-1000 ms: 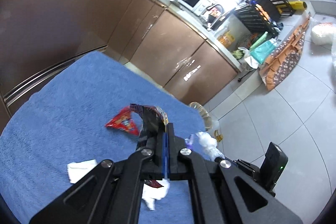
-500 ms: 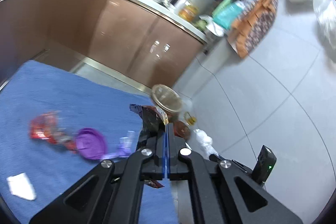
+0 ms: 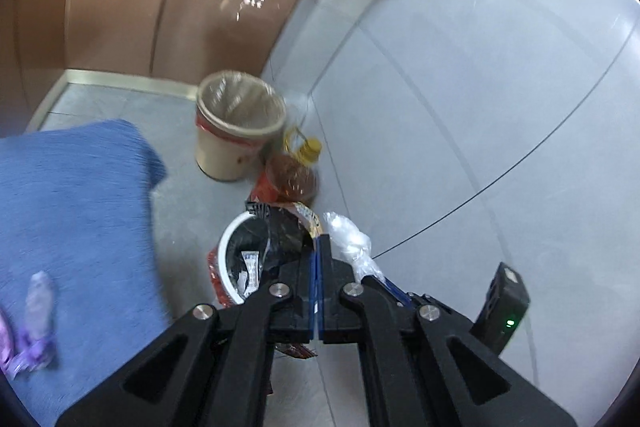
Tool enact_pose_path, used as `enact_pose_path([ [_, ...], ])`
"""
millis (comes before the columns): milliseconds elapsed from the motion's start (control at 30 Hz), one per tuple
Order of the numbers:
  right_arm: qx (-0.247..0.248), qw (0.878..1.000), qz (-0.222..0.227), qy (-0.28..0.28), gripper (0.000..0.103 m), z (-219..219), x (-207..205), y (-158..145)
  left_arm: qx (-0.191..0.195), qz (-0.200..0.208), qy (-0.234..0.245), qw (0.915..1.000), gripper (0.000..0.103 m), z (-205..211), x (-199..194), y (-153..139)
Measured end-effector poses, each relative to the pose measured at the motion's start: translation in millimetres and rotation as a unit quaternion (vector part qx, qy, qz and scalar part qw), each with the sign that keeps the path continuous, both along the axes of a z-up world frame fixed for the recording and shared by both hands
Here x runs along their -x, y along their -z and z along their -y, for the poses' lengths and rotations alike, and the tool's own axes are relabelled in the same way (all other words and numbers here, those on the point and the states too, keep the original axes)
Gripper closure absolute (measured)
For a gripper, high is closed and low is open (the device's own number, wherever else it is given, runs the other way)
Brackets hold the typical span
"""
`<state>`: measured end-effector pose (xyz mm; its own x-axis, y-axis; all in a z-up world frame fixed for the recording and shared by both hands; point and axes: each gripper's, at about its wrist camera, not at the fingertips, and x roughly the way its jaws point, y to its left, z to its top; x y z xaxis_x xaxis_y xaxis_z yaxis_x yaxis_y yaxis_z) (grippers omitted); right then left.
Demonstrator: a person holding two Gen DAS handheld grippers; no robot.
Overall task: Collect trash
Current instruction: 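Carry the snack bag and white bag over the white bin while both tools open to drop them, then move both open tools back over the towel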
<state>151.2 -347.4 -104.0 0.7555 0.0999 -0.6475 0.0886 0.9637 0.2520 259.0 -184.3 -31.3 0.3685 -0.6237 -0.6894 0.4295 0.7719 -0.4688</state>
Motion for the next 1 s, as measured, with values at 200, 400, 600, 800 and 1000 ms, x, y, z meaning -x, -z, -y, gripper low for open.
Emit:
enact_pose_path([
  [200, -0.002, 0.998, -0.043, 0.04, 0.096, 30.9, -29.4, 46.7, -0.03, -0.036, 0.025, 0.9986, 0.103, 61.8, -33.8, 58.4],
  [400, -0.003, 0.996, -0.077, 0.053, 0.092, 43.5, -55.9, 83.3, -0.04, -0.05, 0.033, 0.9974, 0.1, 82.5, -51.4, 99.0],
  [600, 0.001, 0.993, -0.102, 0.057, 0.067, 50.8, -81.7, 115.8, -0.032, -0.081, 0.021, 0.996, 0.077, 88.8, -71.8, 135.1],
  [800, 0.01, 0.993, -0.1, 0.053, 0.066, 48.9, -78.8, 113.9, -0.017, -0.078, 0.01, 0.9967, 0.07, 73.0, -67.8, 132.2],
  [1000, 0.02, 0.995, -0.082, 0.046, 0.066, 35.3, -66.2, 93.4, -0.017, -0.041, -0.006, 0.999, 0.07, 46.0, -47.2, 92.0],
])
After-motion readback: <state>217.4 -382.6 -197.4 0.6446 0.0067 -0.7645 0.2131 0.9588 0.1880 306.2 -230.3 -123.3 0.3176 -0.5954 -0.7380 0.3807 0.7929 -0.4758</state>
